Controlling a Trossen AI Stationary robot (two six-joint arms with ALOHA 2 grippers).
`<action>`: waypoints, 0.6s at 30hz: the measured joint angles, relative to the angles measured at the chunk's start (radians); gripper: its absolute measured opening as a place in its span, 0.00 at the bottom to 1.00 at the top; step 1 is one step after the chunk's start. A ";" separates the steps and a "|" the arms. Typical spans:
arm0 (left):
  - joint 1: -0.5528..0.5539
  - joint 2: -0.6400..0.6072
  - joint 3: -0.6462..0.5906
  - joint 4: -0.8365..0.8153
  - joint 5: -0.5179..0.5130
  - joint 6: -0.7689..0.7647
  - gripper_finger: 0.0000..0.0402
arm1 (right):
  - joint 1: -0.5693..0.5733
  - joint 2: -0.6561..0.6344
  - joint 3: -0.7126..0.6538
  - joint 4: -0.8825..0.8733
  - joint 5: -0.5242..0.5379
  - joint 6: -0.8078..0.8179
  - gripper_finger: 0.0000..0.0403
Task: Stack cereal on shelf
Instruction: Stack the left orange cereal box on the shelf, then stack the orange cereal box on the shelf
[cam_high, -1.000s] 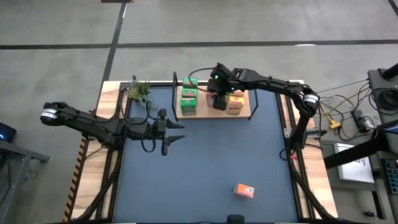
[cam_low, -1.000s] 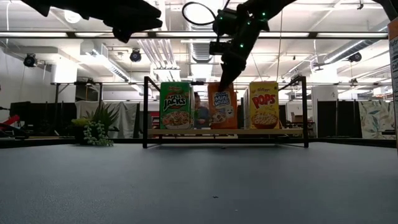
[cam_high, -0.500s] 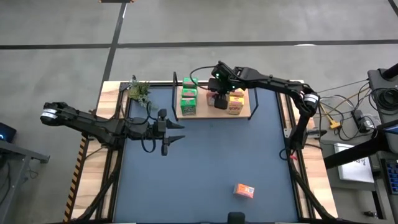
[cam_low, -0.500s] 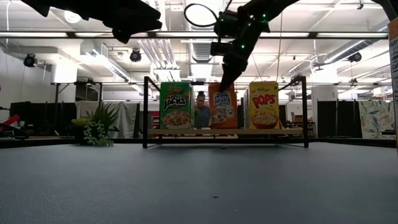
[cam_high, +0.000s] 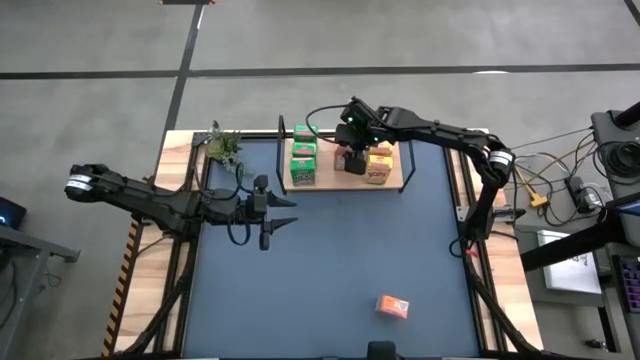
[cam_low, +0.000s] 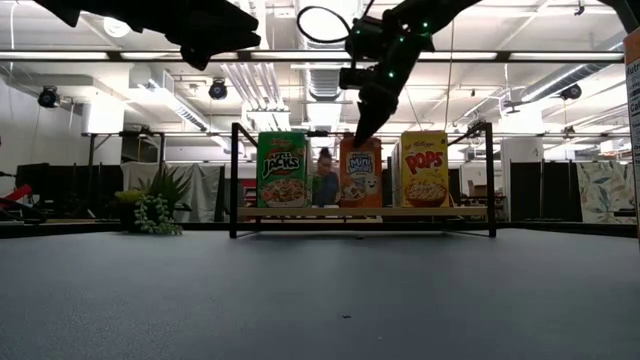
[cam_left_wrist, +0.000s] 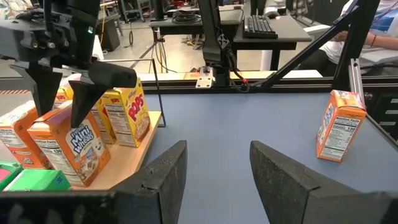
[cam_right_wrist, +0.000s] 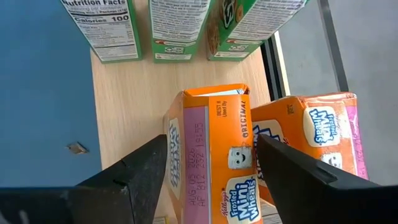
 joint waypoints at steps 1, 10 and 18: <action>0.000 0.000 0.000 0.000 0.000 0.000 0.40 | 0.000 -0.002 0.001 -0.001 0.000 0.001 0.59; 0.000 0.000 0.000 -0.002 0.000 -0.003 0.40 | 0.016 -0.010 0.100 -0.078 0.000 0.031 0.57; 0.000 0.000 0.000 -0.009 0.000 -0.004 0.40 | 0.116 -0.010 0.226 -0.206 -0.010 0.106 0.49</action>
